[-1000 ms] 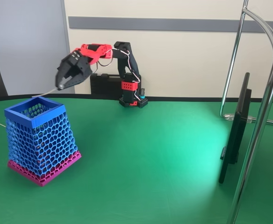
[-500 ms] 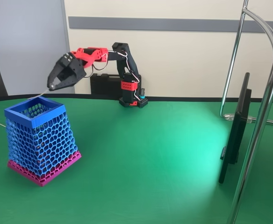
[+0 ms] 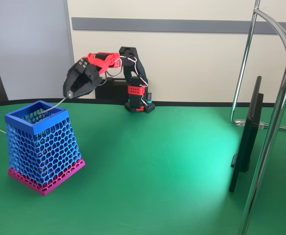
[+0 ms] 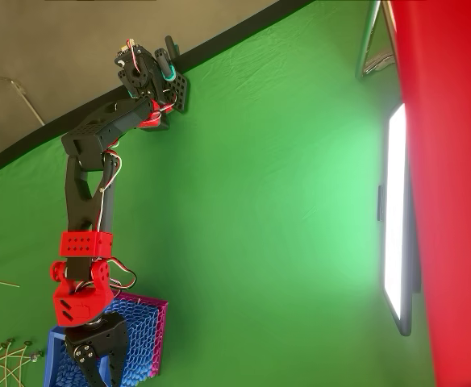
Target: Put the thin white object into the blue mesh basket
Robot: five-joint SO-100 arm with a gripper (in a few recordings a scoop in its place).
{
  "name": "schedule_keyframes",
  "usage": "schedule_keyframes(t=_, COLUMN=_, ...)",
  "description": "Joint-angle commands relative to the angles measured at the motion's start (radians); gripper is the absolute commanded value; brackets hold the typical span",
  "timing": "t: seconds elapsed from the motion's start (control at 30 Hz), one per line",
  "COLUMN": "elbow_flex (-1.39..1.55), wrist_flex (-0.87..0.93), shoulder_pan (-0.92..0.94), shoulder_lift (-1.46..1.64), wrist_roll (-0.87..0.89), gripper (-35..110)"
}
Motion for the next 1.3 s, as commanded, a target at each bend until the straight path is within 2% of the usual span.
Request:
schedule_keyframes(t=0.0, elbow_flex=0.003, wrist_flex=-0.028, shoulder_pan=0.025, shoulder_lift=0.08, wrist_roll=0.032, gripper=4)
schedule_keyframes(t=0.2, elbow_flex=0.032, wrist_flex=-0.023, shoulder_pan=0.064, shoulder_lift=0.101, wrist_roll=0.123, gripper=6)
schedule_keyframes(t=0.73, elbow_flex=0.132, wrist_flex=-0.025, shoulder_pan=0.23, shoulder_lift=0.291, wrist_roll=0.225, gripper=13)
schedule_keyframes(t=1.27, elbow_flex=0.354, wrist_flex=-0.166, shoulder_pan=0.244, shoulder_lift=0.468, wrist_roll=0.16, gripper=17)
